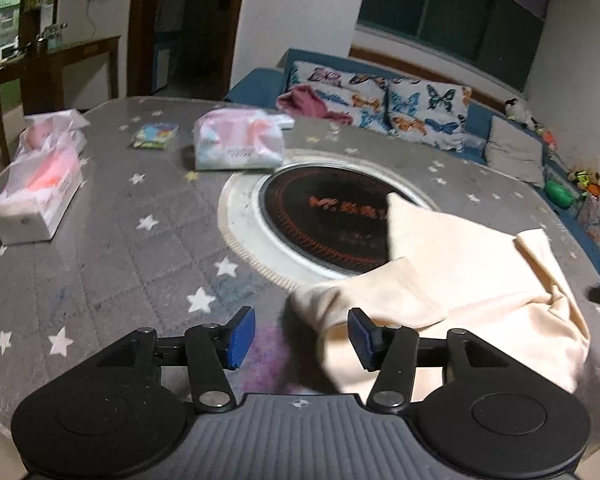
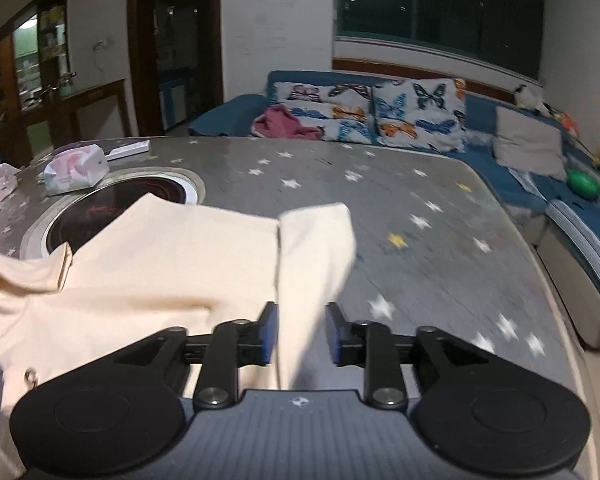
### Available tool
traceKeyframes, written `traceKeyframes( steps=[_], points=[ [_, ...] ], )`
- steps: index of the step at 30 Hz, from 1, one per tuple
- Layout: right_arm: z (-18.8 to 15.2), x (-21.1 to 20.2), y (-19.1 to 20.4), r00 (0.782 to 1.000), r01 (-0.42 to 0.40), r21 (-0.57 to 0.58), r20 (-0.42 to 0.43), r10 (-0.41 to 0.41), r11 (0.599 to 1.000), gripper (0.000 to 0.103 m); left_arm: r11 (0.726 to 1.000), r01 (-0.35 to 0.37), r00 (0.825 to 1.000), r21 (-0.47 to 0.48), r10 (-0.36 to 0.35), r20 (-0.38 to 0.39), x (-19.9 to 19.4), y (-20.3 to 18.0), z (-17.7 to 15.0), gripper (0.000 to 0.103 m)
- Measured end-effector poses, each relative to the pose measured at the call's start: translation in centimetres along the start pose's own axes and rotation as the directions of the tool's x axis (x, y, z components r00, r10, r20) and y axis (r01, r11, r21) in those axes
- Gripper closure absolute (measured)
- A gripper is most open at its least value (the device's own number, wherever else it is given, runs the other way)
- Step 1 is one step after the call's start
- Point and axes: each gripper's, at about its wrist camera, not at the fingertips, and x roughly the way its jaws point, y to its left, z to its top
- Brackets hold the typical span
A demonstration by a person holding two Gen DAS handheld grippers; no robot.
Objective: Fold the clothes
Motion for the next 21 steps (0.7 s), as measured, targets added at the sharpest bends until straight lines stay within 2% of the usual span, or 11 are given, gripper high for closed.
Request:
traceKeyframes(
  steps=[5, 9, 12, 13, 14, 16, 21],
  points=[
    [1.5, 4.3, 0.8, 1.0, 0.007, -0.042, -0.03, -0.009, 0.999, 0.06, 0.999, 0.04, 0.998, 0.013, -0.041, 0.054, -1.0, -0.8, 0.6, 0.045],
    [1.8, 7.6, 1.5, 0.997, 0.022, -0.085, -0.075, -0.028, 0.996, 0.061, 0.994, 0.101, 0.993, 0.035, -0.103, 0.058, -1.0, -2.1, 0.6, 0.045],
    [1.3, 8.4, 1.6, 0.993, 0.077, -0.111, -0.081, -0.086, 0.991, 0.075, 0.984, 0.162, 0.986, 0.067, -0.164, 0.027, -0.3, -4.1, 0.2, 0.045],
    [1.3, 8.1, 1.5, 0.993, 0.087, -0.109, -0.074, -0.095, 0.99, 0.086, 0.979, 0.186, 0.982, 0.078, -0.188, 0.014, 0.2, -4.9, 0.0, 0.045],
    [1.2, 7.7, 1.3, 0.992, 0.096, -0.105, -0.067, -0.103, 0.99, 0.092, 0.974, 0.21, 0.977, 0.088, -0.211, 0.001, 0.6, -5.8, -0.1, 0.045],
    [1.1, 6.7, 0.9, 0.991, 0.12, -0.101, -0.043, -0.125, 0.988, 0.097, 0.958, 0.265, 0.964, 0.111, -0.264, -0.025, 1.6, -7.8, -0.4, 0.045],
    [0.7, 2.7, -0.9, 0.977, 0.214, -0.072, 0.038, -0.212, 0.974, 0.099, 0.904, 0.388, 0.921, 0.179, -0.375, -0.104, 4.0, -12.7, -1.8, 0.045]
  ],
)
